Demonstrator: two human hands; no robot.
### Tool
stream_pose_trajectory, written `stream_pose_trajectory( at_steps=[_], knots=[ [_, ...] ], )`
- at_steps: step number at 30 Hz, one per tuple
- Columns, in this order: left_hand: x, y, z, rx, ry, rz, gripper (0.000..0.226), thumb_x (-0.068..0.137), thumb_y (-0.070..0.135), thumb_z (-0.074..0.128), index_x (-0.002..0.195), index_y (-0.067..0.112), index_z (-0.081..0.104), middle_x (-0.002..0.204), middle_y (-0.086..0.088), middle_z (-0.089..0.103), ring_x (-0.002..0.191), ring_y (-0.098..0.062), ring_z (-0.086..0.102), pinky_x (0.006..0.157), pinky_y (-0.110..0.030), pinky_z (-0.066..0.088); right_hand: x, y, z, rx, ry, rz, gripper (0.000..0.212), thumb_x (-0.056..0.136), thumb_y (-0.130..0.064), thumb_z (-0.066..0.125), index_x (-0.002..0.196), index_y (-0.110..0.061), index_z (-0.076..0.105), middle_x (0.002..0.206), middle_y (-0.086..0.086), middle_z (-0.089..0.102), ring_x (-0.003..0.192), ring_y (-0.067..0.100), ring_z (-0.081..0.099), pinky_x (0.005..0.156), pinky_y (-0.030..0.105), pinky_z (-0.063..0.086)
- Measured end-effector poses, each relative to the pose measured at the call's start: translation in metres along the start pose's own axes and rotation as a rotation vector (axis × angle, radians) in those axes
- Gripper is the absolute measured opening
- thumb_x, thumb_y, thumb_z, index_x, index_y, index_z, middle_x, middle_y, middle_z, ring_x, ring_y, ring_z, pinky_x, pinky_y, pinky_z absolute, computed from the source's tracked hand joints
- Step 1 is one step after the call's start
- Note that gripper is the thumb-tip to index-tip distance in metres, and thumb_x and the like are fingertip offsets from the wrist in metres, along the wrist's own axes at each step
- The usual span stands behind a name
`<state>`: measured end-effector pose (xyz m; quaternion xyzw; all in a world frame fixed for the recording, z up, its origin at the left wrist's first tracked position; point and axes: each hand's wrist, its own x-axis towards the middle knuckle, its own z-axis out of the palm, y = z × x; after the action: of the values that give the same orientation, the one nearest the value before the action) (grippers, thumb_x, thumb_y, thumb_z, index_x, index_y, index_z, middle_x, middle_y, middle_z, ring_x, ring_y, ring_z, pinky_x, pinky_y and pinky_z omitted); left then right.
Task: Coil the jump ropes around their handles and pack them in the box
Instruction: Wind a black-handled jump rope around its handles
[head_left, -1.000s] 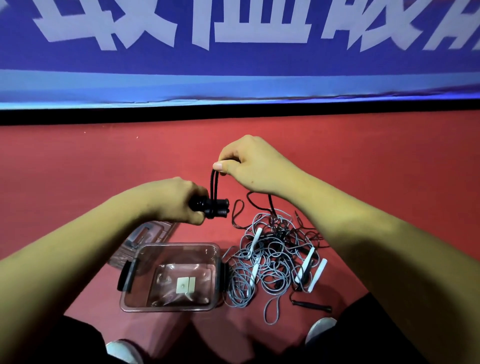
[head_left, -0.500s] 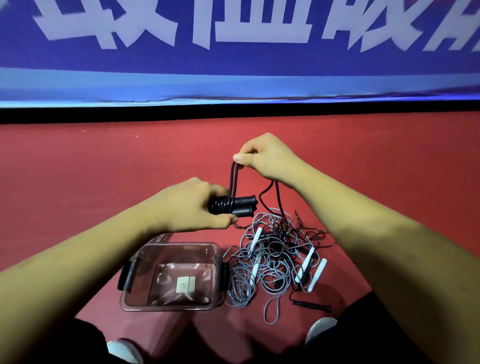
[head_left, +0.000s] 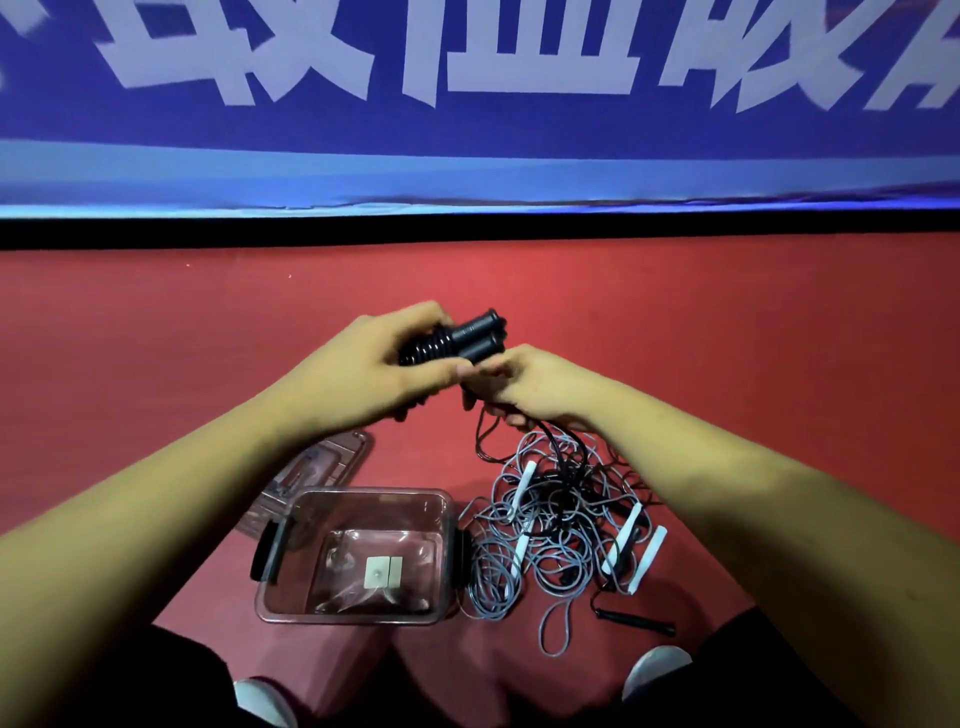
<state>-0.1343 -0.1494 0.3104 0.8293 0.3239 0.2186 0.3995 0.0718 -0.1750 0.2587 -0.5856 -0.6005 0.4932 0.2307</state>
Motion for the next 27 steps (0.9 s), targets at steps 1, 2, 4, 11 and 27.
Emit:
stream_pose_trajectory(
  at_steps=[1, 2, 4, 11, 27],
  knots=[
    [0.002, -0.002, -0.004, -0.014, 0.049, -0.025, 0.016, 0.089, 0.031, 0.071, 0.099, 0.025, 0.059, 0.076, -0.015, 0.067, 0.061, -0.033, 0.065, 0.053, -0.037, 0.054, 0.0, -0.002, 0.005, 0.028, -0.01, 0.007, 0.029, 0.1, -0.031, 0.052, 0.078, -0.017, 0.065, 0.056, -0.002, 0.045, 0.048, 0.016, 0.037, 0.047, 0.025, 0.031],
    [0.004, -0.005, -0.009, -0.009, 0.095, -0.05, 0.017, 0.089, 0.032, 0.071, 0.099, 0.025, 0.059, 0.076, -0.014, 0.067, 0.059, -0.03, 0.064, 0.052, -0.035, 0.053, 0.0, -0.005, 0.009, 0.043, -0.016, 0.015, 0.032, 0.101, -0.035, 0.049, 0.08, -0.015, 0.064, 0.056, -0.003, 0.043, 0.047, 0.014, 0.036, 0.047, 0.024, 0.03],
    [0.006, -0.014, -0.02, 0.047, 0.168, -0.091, 0.021, 0.088, 0.035, 0.072, 0.103, 0.027, 0.06, 0.076, -0.009, 0.068, 0.06, -0.026, 0.067, 0.055, -0.035, 0.056, -0.004, -0.015, 0.013, 0.014, -0.001, 0.006, 0.037, 0.102, -0.041, 0.044, 0.083, -0.015, 0.062, 0.055, -0.006, 0.043, 0.046, 0.012, 0.036, 0.045, 0.023, 0.033],
    [0.012, -0.038, -0.032, 0.686, 0.264, -0.12, 0.037, 0.086, 0.046, 0.069, 0.116, 0.031, 0.054, 0.103, -0.005, 0.067, 0.095, -0.034, 0.063, 0.075, -0.041, 0.051, -0.013, -0.043, 0.023, -0.458, 0.179, -0.211, 0.029, 0.101, -0.032, 0.047, 0.087, -0.012, 0.063, 0.063, -0.002, 0.049, 0.057, 0.017, 0.043, 0.056, 0.032, 0.034],
    [0.005, -0.01, 0.019, 0.626, -0.159, -0.023, 0.051, 0.076, 0.066, 0.068, 0.12, 0.041, 0.061, 0.054, 0.015, 0.056, 0.054, -0.002, 0.054, 0.051, -0.015, 0.037, -0.031, -0.051, -0.02, -0.72, 0.23, -0.253, 0.023, 0.09, -0.041, 0.062, 0.083, -0.022, 0.072, 0.066, -0.009, 0.061, 0.073, 0.015, 0.059, 0.067, 0.03, 0.046]
  ],
)
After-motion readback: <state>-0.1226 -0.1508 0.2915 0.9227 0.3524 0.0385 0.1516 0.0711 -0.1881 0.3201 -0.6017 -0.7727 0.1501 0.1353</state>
